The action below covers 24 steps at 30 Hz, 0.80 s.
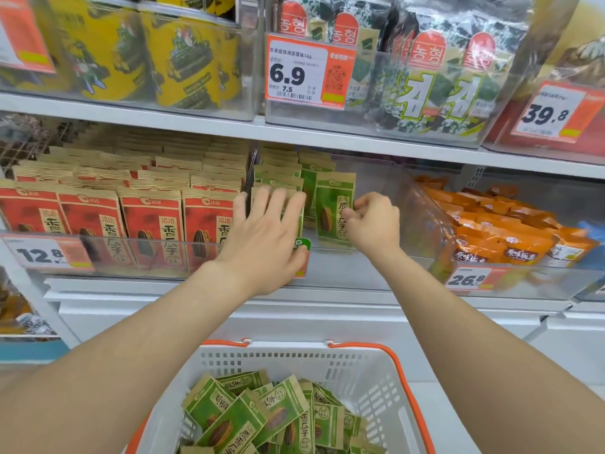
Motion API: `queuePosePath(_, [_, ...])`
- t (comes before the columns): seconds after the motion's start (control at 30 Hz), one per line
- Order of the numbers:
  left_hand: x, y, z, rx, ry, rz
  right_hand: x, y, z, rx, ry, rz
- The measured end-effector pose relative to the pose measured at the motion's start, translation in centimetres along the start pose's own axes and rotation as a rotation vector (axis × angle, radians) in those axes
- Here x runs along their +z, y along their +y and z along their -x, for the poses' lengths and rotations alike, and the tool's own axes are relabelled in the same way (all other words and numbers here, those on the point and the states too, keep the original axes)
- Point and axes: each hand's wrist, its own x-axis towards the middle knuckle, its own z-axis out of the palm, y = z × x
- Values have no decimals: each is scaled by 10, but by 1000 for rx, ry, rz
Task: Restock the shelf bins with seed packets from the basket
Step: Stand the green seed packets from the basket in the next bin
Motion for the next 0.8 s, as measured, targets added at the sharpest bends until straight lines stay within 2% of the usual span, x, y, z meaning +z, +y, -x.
queuePosePath(0.2, [2,-3,-2,13,-23,-7,23,-21,-26,102,-40,-84])
queuePosePath(0.33, [5,-1,-4,9,-19,15,43,-28,-27,78,-142,141])
queuePosePath(0.43, [5,-1,-4,5,-13,15,51,-32,-27,37,-101,238])
queuePosePath(0.57, [5,0,-5,1,-15,8,50,-37,-30,81,-50,52])
queuePosePath(0.7, [4,-1,-5,7,-19,16,43,-33,-27,173,-95,-103])
queuePosePath(0.8, [5,-1,-4,2,-15,55,36,-33,-25,188,-155,-107])
